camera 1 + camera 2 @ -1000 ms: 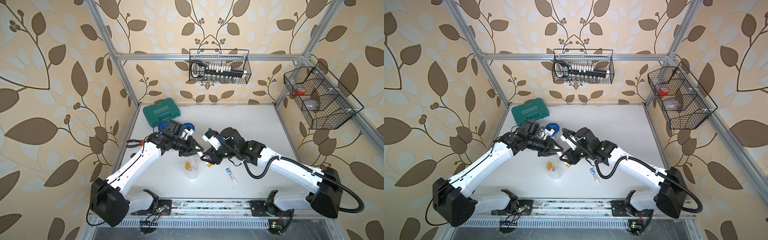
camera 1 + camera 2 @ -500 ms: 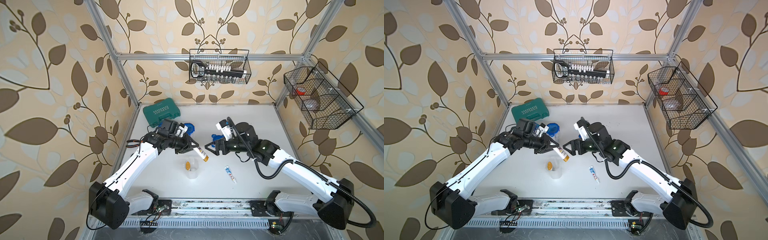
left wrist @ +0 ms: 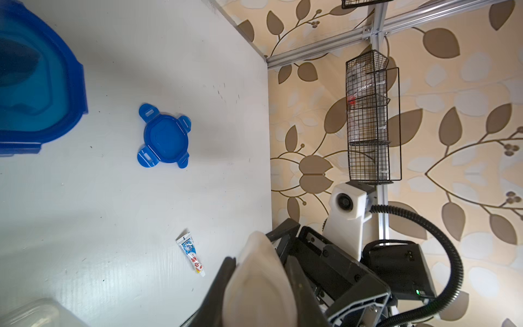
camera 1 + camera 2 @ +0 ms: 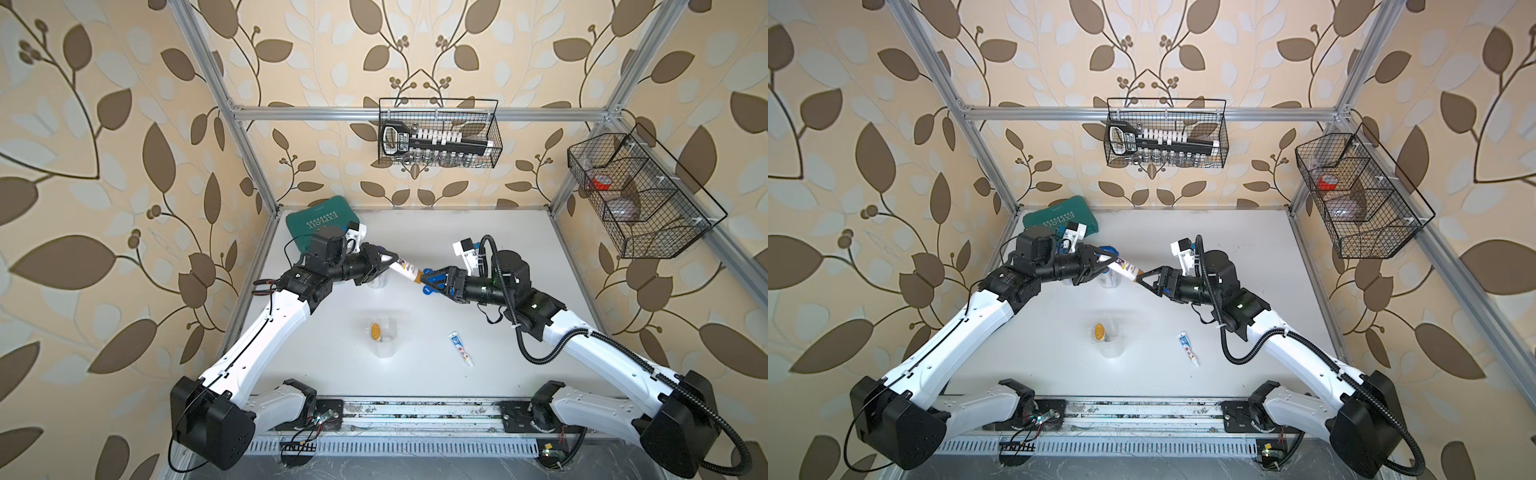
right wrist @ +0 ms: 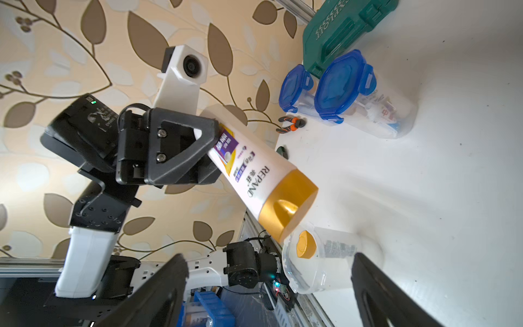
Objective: Pack away toiletry kits
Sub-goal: Pick up the toiletry item from the center of the board.
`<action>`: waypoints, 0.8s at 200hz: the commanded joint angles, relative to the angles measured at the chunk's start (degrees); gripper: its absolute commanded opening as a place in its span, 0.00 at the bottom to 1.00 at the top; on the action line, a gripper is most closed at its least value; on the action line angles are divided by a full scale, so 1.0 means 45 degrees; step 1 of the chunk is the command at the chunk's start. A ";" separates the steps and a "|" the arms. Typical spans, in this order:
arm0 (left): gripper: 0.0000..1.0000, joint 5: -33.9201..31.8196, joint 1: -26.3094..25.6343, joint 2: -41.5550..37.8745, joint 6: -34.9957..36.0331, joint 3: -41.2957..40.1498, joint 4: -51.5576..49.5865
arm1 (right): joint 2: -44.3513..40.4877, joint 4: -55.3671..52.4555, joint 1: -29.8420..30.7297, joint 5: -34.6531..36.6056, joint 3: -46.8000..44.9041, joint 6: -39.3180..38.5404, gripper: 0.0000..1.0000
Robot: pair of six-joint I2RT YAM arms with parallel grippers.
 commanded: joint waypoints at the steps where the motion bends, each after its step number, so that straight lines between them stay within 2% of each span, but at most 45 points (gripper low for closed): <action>1: 0.00 -0.0004 0.0079 -0.0269 -0.1070 -0.0551 0.2196 | 0.0365 0.2362 0.0129 -0.0699 -0.0216 0.1275 0.89; 16: 0.00 0.0016 0.0080 -0.0349 -0.1562 -0.0968 0.2886 | 0.0828 0.2834 0.0186 -0.0936 -0.0019 0.1430 0.87; 43: 0.00 0.0006 0.0070 -0.0451 -0.1820 -0.1258 0.3274 | 0.1426 0.3768 0.0223 -0.1082 0.0135 0.1868 0.77; 121: 0.00 0.0188 0.0080 -0.0632 -0.2114 -0.1710 0.4109 | 0.2347 0.5831 0.0023 -0.1221 -0.0269 0.3263 0.75; 160: 0.00 0.0472 0.0080 -0.0822 -0.2405 -0.2133 0.4949 | 0.2905 0.7308 -0.0191 -0.1503 -0.0090 0.4311 0.65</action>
